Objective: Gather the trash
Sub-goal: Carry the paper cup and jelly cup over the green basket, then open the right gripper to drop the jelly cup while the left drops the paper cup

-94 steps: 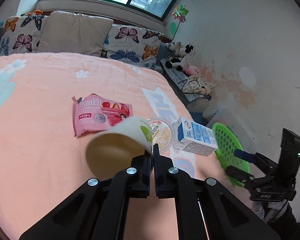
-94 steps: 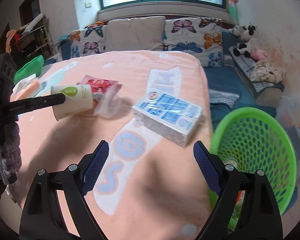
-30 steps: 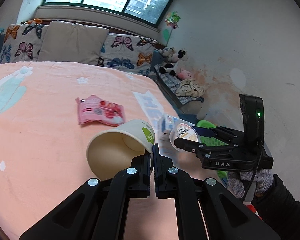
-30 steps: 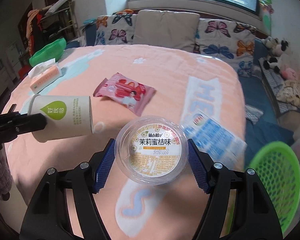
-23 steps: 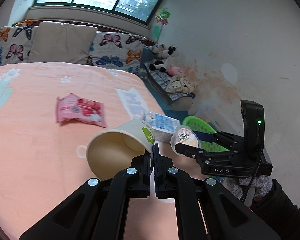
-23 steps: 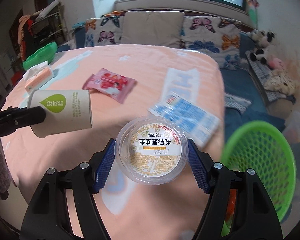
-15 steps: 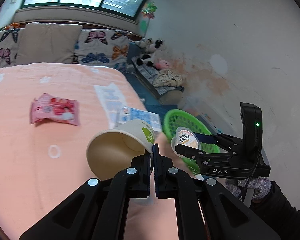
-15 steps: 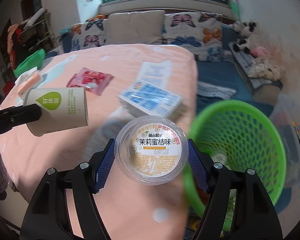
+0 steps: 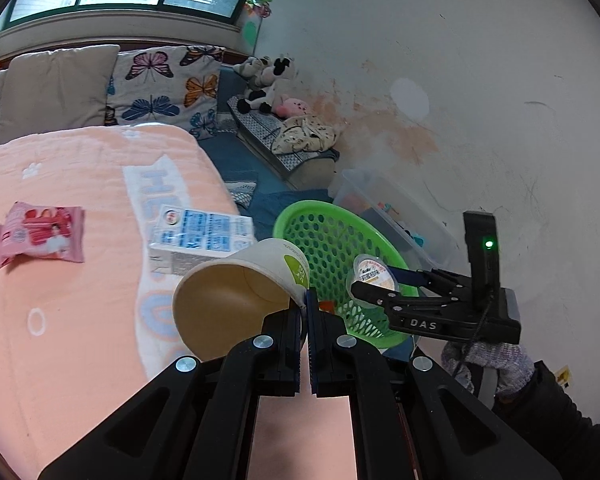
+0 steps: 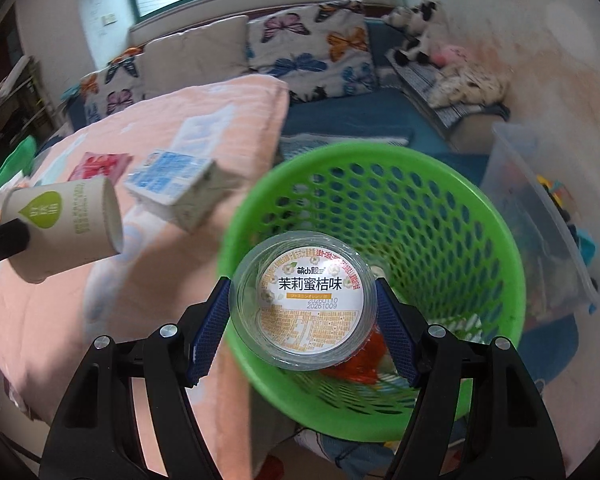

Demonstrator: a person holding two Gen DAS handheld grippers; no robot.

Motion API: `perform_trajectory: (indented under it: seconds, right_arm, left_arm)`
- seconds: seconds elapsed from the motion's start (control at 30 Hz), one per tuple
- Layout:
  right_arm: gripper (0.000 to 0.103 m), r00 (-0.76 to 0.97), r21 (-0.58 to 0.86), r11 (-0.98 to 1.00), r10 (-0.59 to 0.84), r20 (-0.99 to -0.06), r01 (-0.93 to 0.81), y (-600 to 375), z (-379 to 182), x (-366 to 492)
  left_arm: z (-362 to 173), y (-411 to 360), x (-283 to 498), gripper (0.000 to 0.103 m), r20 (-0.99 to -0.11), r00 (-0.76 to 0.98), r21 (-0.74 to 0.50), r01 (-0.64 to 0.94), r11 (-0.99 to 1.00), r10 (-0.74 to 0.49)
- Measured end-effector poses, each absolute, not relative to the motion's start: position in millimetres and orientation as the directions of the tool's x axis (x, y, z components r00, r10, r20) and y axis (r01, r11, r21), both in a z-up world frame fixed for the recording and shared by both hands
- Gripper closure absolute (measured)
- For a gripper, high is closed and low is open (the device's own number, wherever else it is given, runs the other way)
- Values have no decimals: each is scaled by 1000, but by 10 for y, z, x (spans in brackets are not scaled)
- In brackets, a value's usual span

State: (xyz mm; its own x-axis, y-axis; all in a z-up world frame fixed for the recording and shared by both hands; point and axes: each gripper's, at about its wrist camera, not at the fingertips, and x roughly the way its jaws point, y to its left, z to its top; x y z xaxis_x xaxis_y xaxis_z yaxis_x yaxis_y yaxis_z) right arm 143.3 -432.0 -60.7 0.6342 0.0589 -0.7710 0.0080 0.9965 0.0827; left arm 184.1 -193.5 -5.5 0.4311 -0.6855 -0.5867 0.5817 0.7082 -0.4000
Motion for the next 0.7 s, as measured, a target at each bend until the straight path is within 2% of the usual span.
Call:
perform_trajectory:
  seconds: [0.13, 0.27, 0.7]
  right_arm:
    - [32, 624, 97, 994, 49, -780, 44, -4473, -698, 1437]
    - [25, 624, 113, 990, 38, -781, 82, -4606, -751, 1431]
    - [24, 648, 125, 986, 24, -762, 110, -4817, -685, 1235]
  left_arm:
    - [-43, -2100, 1843, 100, -594, 418, -386, 601, 700, -687]
    - [-40, -2224, 1868, 100, -602, 405, -382, 610, 694, -688]
    - [-133, -2707, 1968, 100, -635, 346, -369, 649, 665, -690]
